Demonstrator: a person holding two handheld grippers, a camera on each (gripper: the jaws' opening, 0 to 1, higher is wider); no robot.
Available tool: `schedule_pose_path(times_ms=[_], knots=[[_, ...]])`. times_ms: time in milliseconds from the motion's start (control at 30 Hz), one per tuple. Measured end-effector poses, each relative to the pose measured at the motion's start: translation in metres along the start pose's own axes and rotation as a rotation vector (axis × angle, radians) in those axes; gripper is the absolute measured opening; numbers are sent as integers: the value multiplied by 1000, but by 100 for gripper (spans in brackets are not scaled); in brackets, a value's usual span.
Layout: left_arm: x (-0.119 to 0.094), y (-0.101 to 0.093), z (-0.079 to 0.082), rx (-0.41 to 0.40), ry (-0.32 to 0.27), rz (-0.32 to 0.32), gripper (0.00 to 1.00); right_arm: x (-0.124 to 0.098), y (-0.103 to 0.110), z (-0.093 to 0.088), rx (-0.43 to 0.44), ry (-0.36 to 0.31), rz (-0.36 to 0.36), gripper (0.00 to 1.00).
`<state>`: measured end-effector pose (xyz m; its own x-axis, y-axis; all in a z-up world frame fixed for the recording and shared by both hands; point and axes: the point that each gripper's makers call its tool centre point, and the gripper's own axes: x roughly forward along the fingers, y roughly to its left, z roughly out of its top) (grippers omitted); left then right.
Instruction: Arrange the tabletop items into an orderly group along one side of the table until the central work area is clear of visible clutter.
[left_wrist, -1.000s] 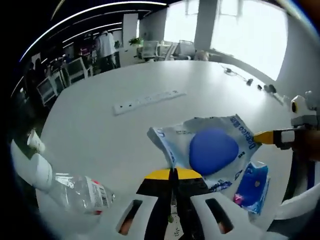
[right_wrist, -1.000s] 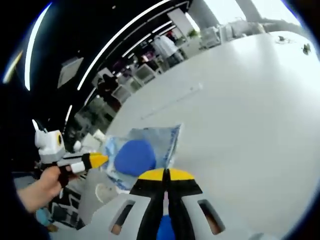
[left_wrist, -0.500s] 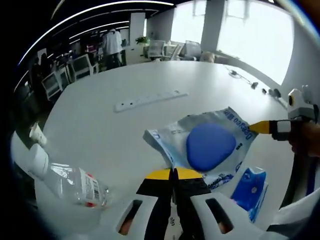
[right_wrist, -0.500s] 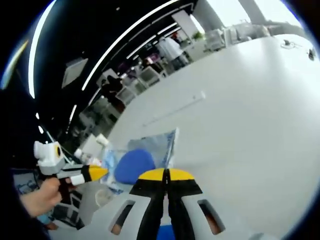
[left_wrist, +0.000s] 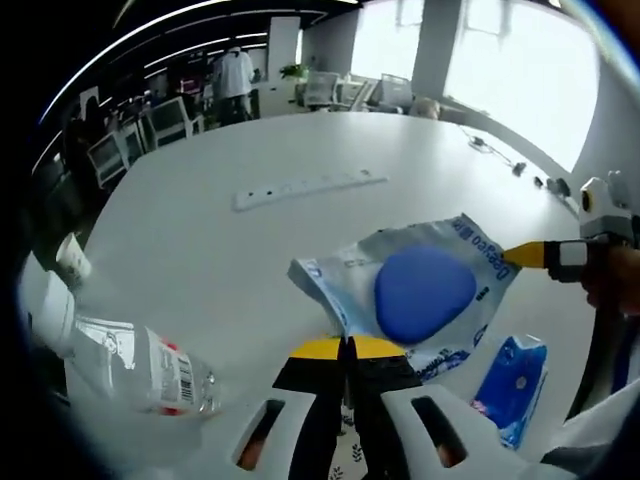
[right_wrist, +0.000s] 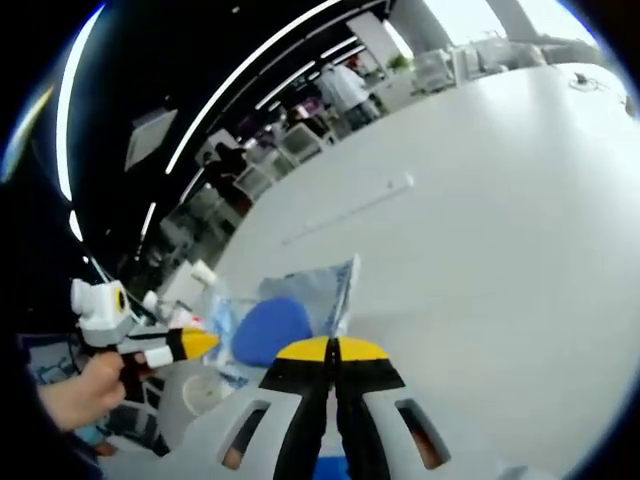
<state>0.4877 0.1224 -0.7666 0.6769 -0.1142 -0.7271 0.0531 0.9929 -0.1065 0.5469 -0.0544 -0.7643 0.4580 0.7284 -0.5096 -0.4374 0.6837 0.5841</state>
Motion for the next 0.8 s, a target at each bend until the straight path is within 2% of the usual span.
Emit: schedule_pose_path(times_ms=[200,400,800], knots=[[4,3,-5,-1,20,-1,0,8,-4,-5,-5,24,-3,0],[13,8,-9,6,41,3,0,15,-6,-3,2,25,-1,0],[20,17,-19,-11,77,18,0,31,-9,-14,-2,65,0,0]])
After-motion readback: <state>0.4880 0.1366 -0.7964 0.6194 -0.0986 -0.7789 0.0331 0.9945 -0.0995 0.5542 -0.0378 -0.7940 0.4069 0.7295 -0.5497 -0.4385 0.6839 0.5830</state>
